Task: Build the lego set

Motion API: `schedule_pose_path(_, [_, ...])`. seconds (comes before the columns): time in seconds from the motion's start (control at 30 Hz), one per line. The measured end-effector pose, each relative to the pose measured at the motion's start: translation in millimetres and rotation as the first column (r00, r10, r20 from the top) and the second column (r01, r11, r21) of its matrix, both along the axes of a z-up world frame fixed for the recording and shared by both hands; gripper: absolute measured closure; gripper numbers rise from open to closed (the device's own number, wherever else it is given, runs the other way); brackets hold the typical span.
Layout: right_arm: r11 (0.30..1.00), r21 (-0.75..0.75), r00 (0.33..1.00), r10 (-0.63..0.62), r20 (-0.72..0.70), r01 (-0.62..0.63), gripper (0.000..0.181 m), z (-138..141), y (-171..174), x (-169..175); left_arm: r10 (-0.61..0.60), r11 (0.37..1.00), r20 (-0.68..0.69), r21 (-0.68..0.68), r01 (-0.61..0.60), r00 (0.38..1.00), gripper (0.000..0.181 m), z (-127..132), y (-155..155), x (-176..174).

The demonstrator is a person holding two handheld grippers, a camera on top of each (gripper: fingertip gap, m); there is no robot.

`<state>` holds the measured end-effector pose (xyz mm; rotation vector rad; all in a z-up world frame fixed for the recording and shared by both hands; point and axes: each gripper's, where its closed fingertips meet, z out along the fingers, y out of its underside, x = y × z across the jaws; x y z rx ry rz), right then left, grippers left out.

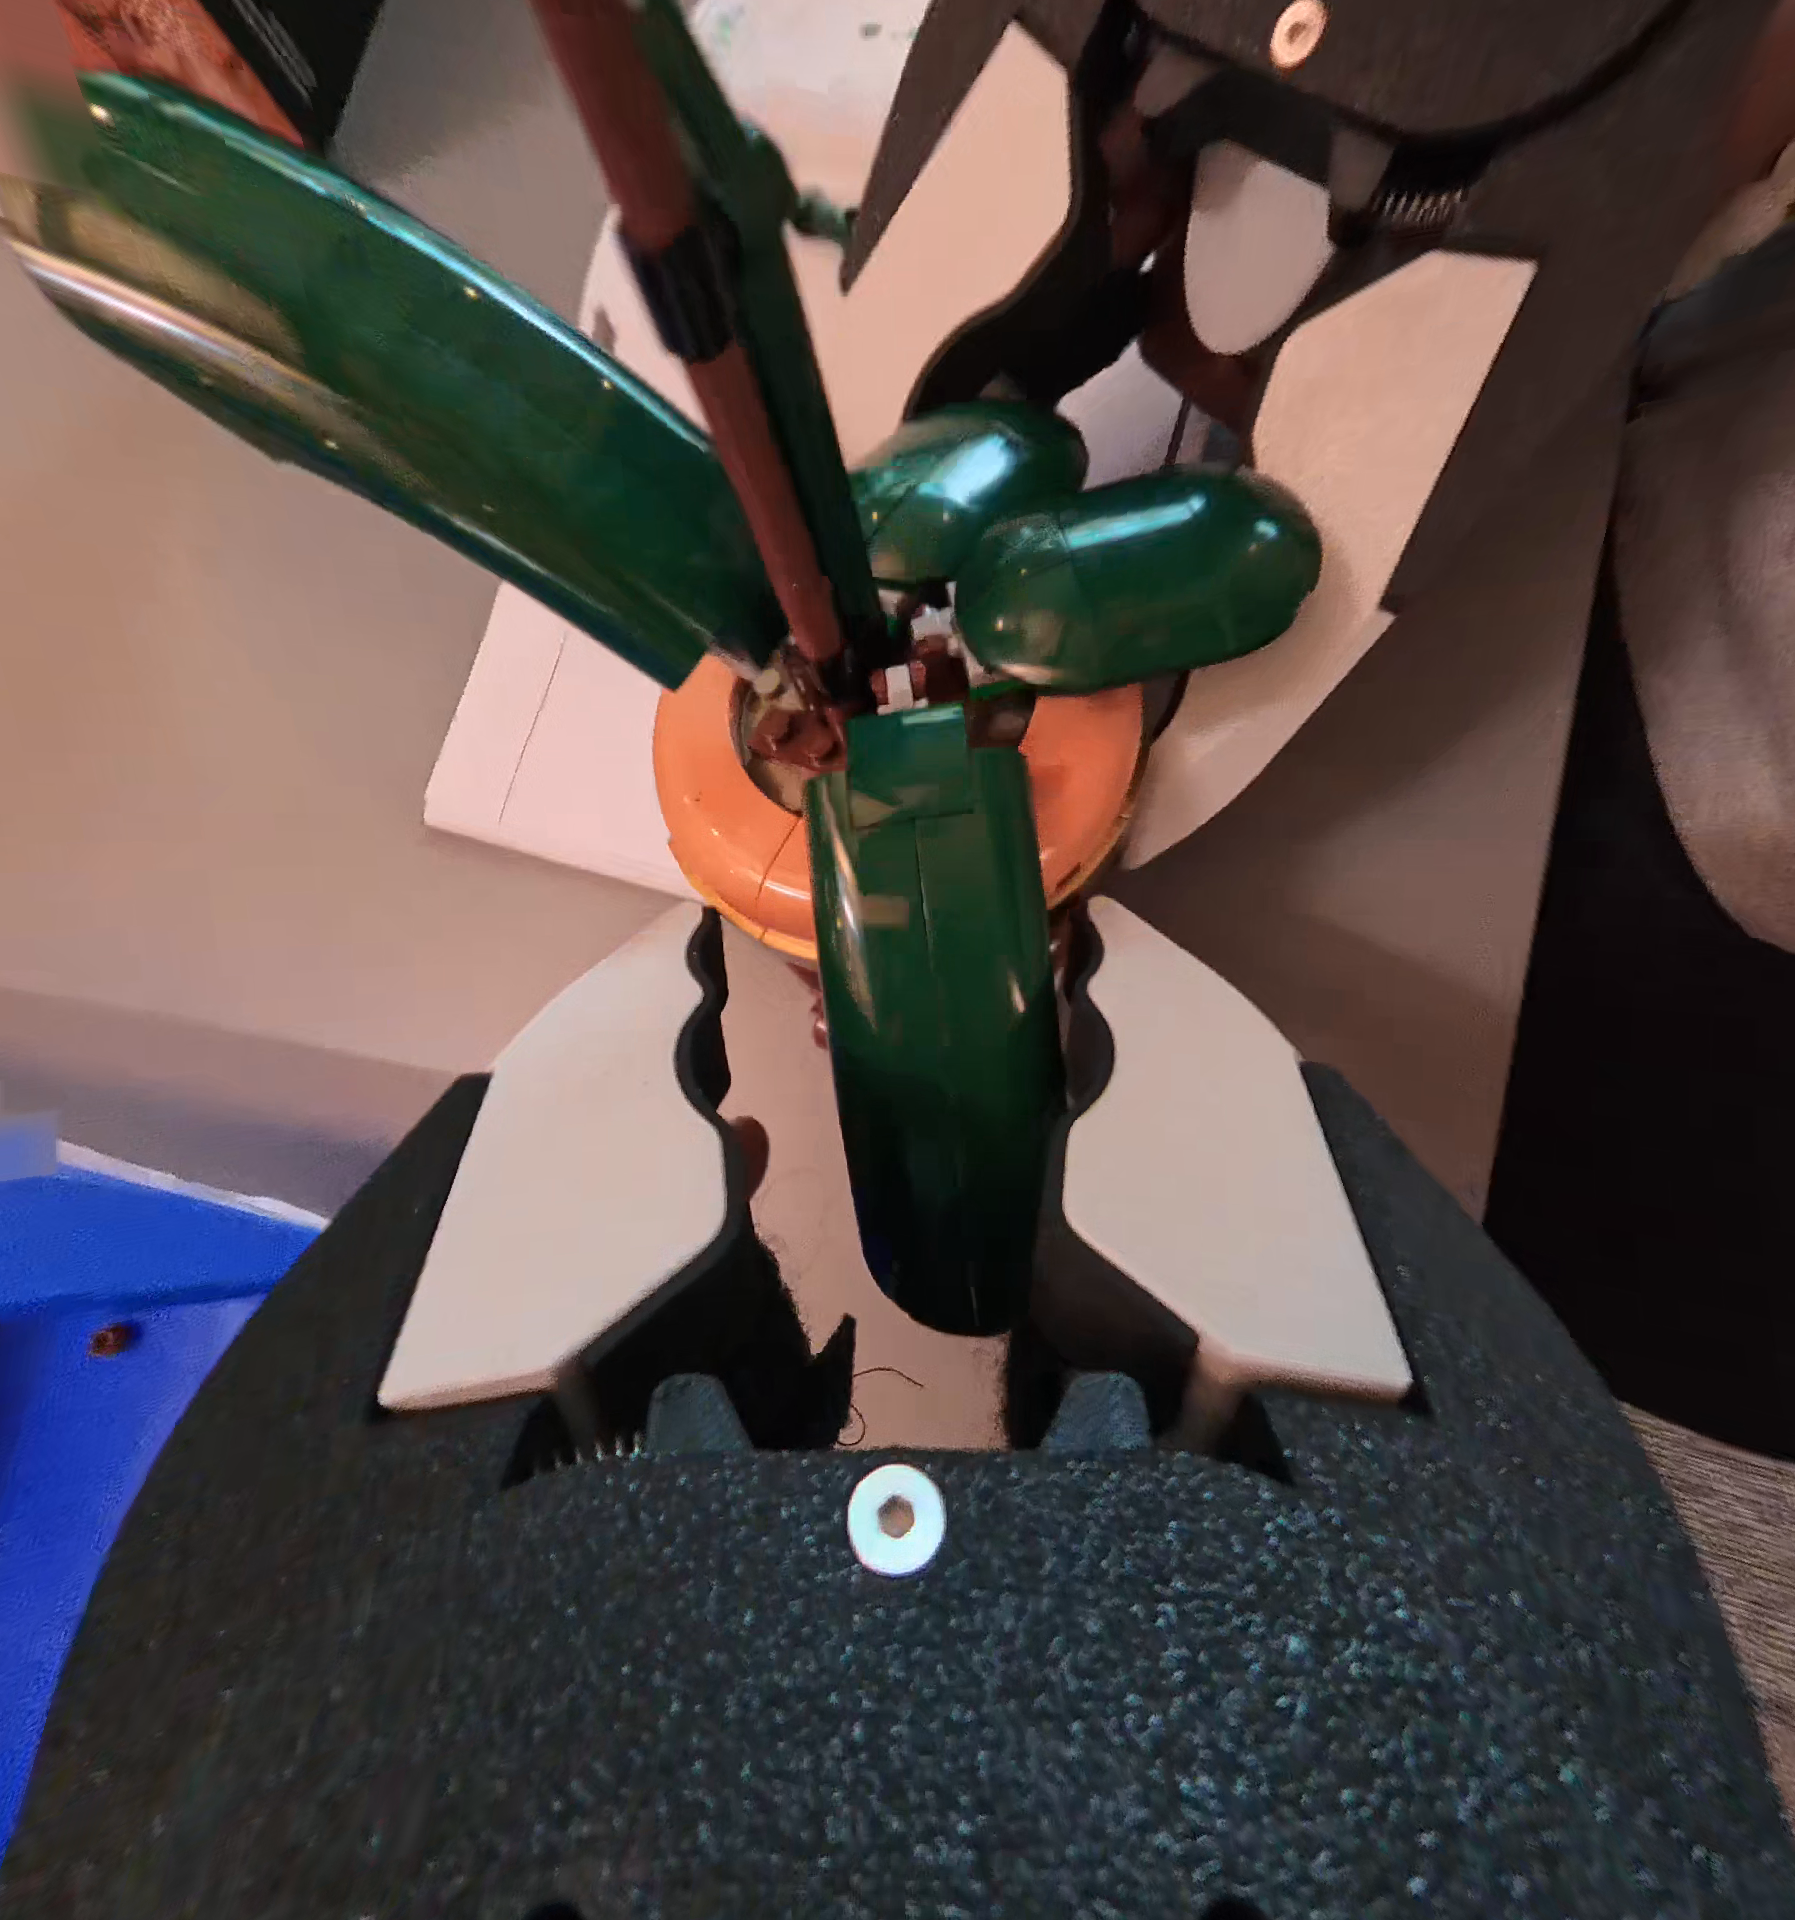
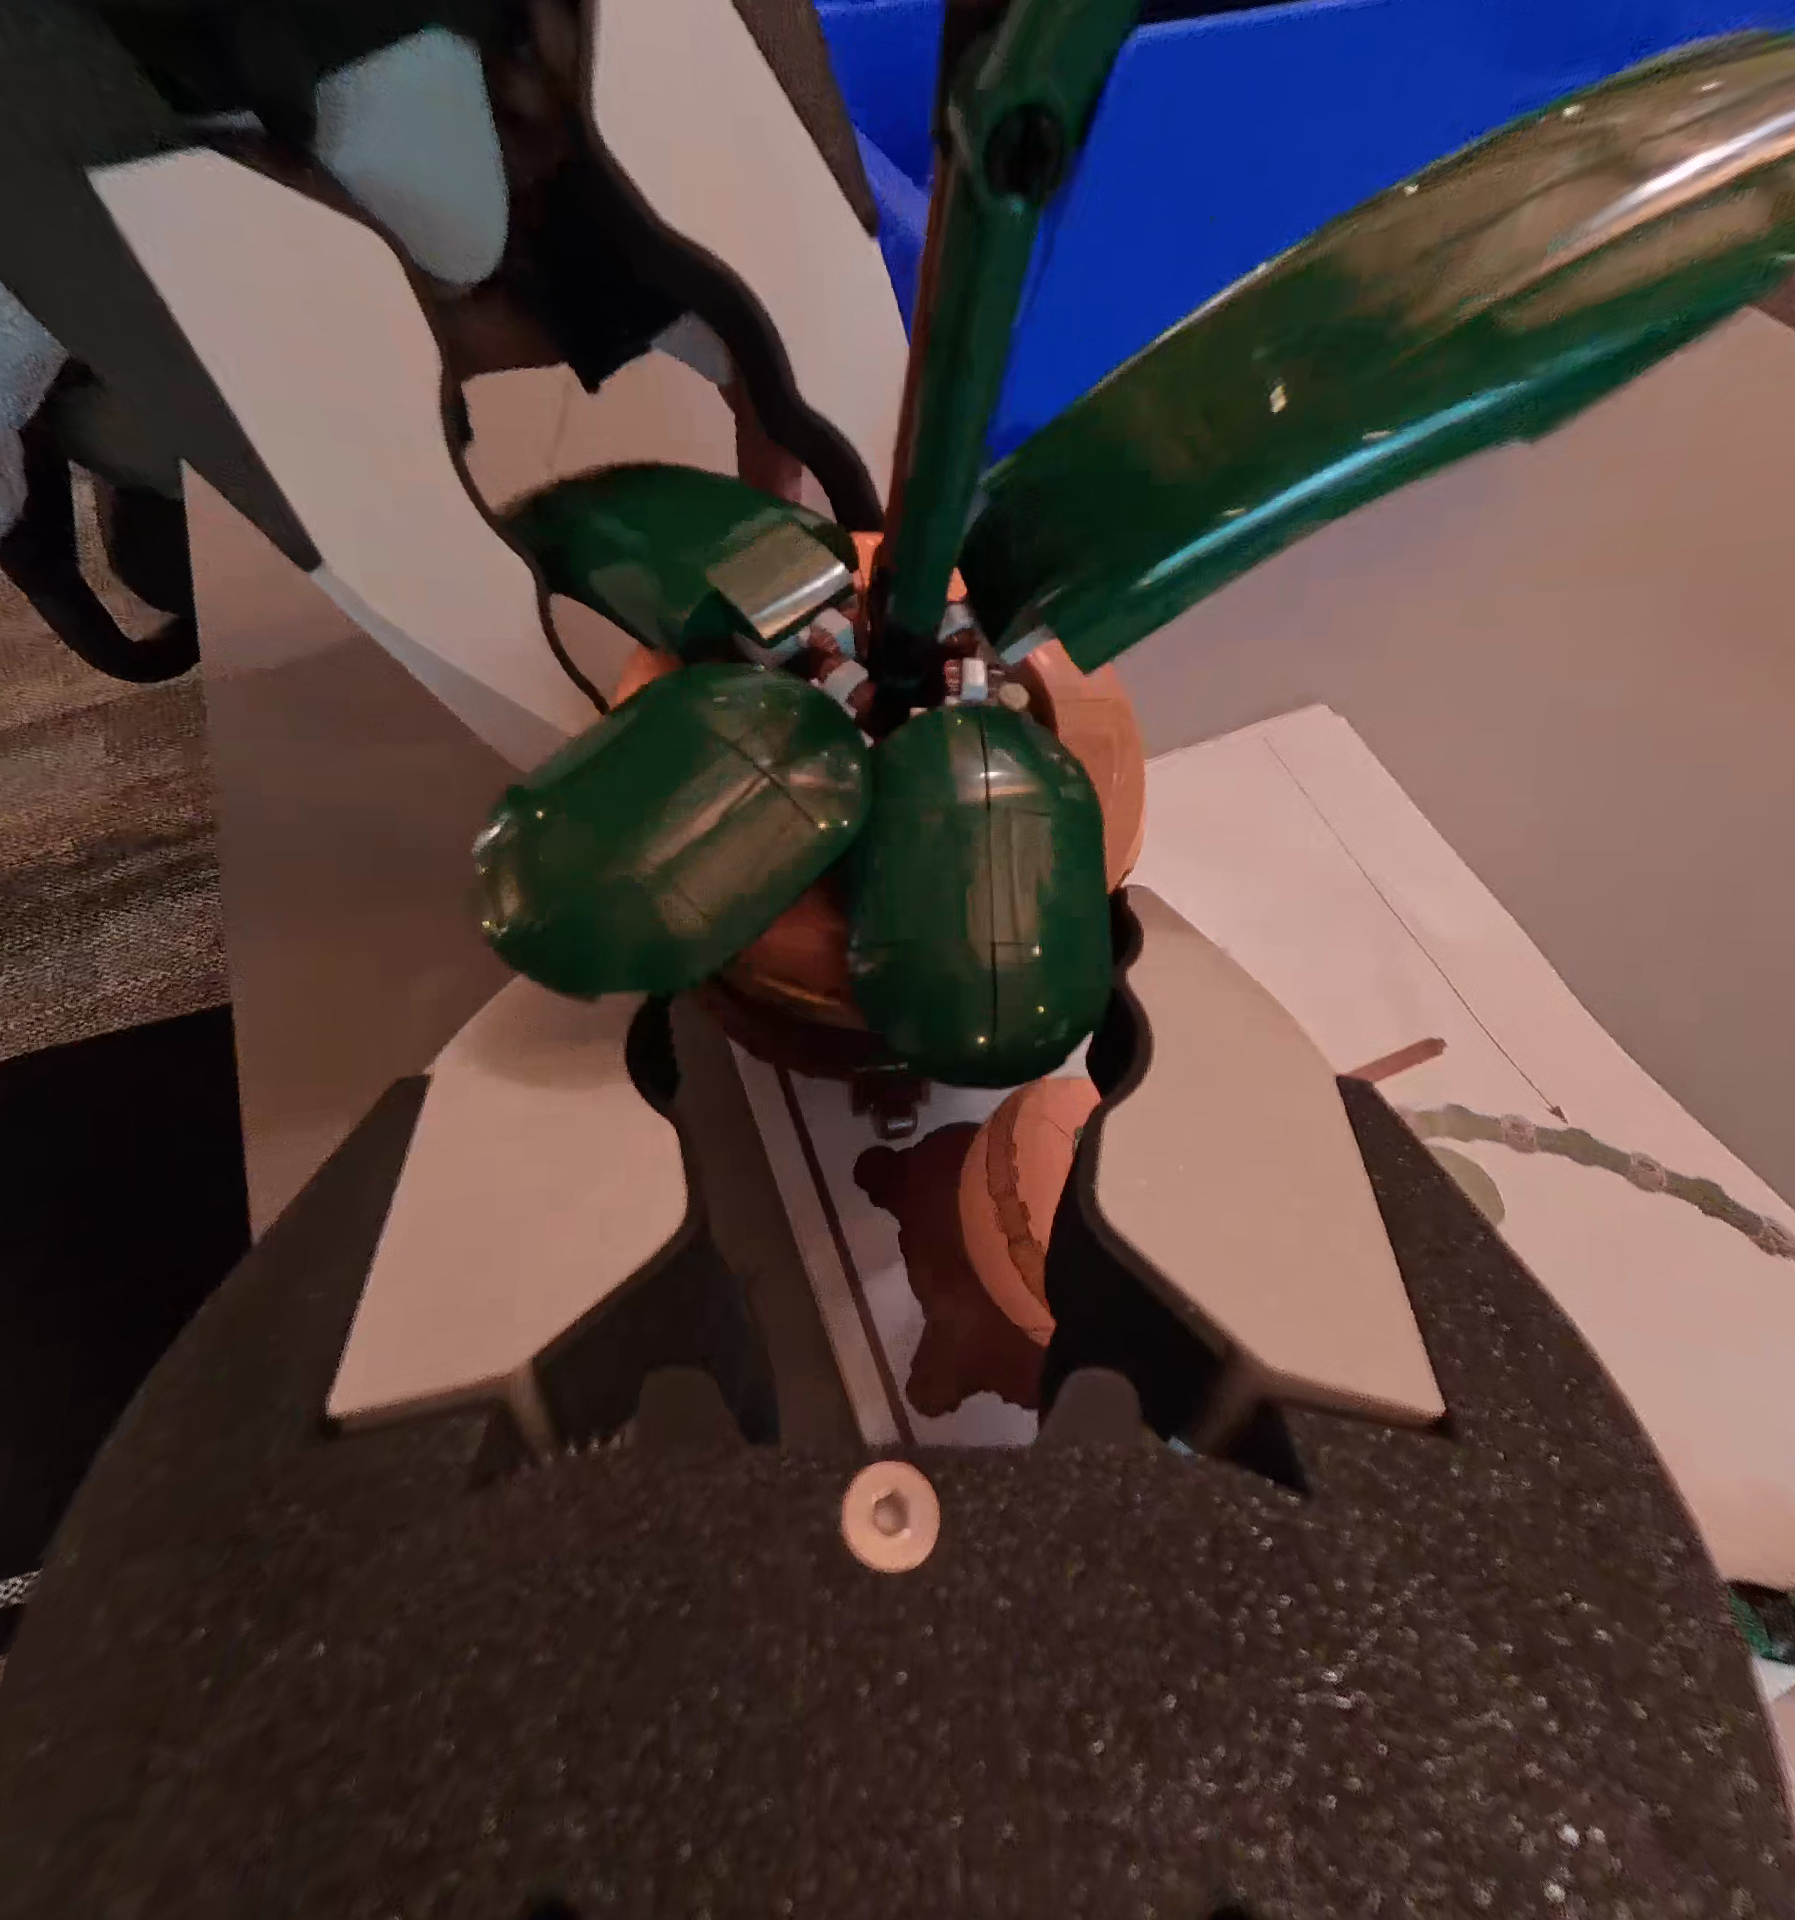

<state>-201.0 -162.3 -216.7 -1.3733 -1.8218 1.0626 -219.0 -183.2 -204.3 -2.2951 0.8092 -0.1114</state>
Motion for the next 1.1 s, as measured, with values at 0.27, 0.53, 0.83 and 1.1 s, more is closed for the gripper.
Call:
schedule_pose_path(0.27, [0.982, -0.073, 0.984, 0.176, 0.004, -0.176, 0.097, 20.7, 4.4, 51.0, 0.084, 0.995, 0.001, 0.051, -0.084, 0.996, 0.110, 2.1, -13.3, -17.4])
schedule_pose_path(0.53, [0.993, -0.119, 0.985, 0.023, 0.173, -0.002, 0.151, 22.1, 142.1, 117.9, 0.385, 0.836, 0.053, 0.403, -0.373, 0.921, 0.106, 78.0, -32.7, -25.7])
schedule_pose_path(0.83, [0.985, -0.160, 0.900, 0.123, 0.419, -0.061, 0.149, -31.4, 101.6, 111.9, 0.219, 0.884, 0.276, 0.349, -0.310, 0.936, 0.118, 68.5, 34.7, 128.4])
schedule_pose_path(1.1, [0.982, -0.187, 0.972, 0.064, 0.225, -0.021, 0.175, -23.0, 101.9, 112.9, 0.406, 0.825, 0.437, 0.201, -0.527, 0.802, 0.118, 19.6, 87.0, 138.5])
